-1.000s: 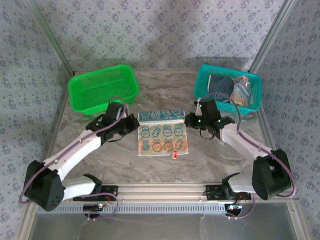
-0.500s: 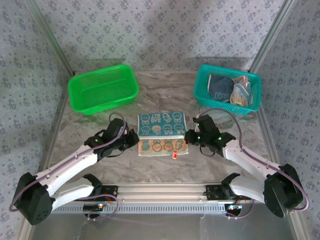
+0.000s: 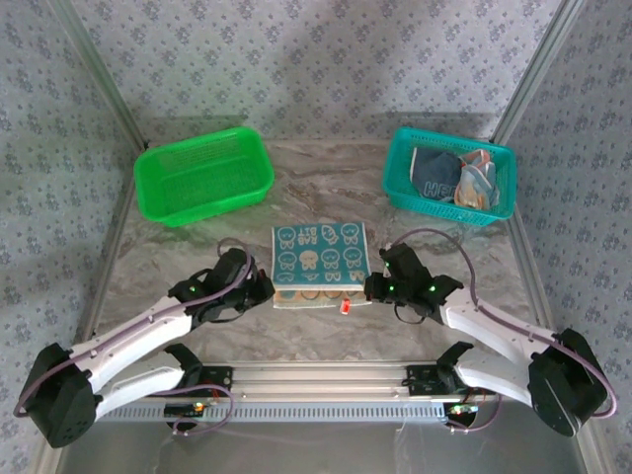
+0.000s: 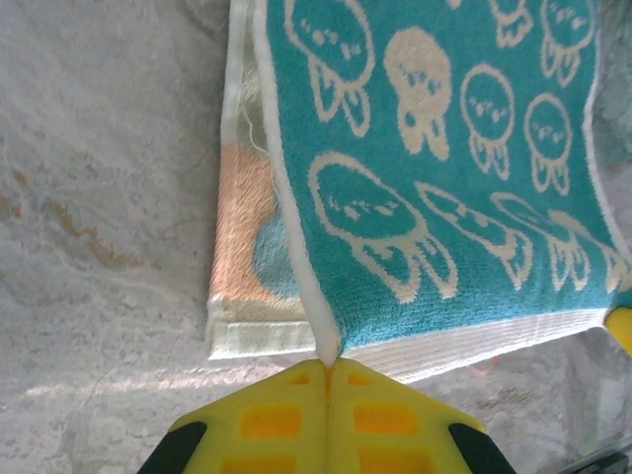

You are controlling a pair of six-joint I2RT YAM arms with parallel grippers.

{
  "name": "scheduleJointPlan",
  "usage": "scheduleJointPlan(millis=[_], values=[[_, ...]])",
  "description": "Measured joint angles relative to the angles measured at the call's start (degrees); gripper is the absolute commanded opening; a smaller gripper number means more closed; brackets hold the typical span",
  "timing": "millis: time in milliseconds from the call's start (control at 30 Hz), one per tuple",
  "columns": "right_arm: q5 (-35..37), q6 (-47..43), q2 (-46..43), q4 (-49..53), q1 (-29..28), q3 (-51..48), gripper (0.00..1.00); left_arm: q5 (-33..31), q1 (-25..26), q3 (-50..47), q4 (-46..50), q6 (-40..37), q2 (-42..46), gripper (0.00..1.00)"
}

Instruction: Fold and stack the towels

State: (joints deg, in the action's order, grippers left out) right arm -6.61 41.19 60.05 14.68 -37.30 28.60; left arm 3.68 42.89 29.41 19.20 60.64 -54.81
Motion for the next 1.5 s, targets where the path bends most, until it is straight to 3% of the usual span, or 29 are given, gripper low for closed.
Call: scheduleJointPlan(millis=[700, 867, 1500], values=[[0.0, 1.1, 5.7, -4.2, -1.2, -3.6, 0.09, -0.8, 4.1, -7.8, -7.6, 5.2, -4.3, 0.00], [0.0, 1.4, 5.7, -3.5, -1.4, -3.6, 0.14, -1.0, 4.8, -8.0, -8.3, 5.5, -5.8, 0.00], [0.2, 1.5, 6.2, 0.2, -2.7, -2.4, 0.16, -2.1, 5.6, -7.9, -8.8, 5.4, -8.0, 0.00]])
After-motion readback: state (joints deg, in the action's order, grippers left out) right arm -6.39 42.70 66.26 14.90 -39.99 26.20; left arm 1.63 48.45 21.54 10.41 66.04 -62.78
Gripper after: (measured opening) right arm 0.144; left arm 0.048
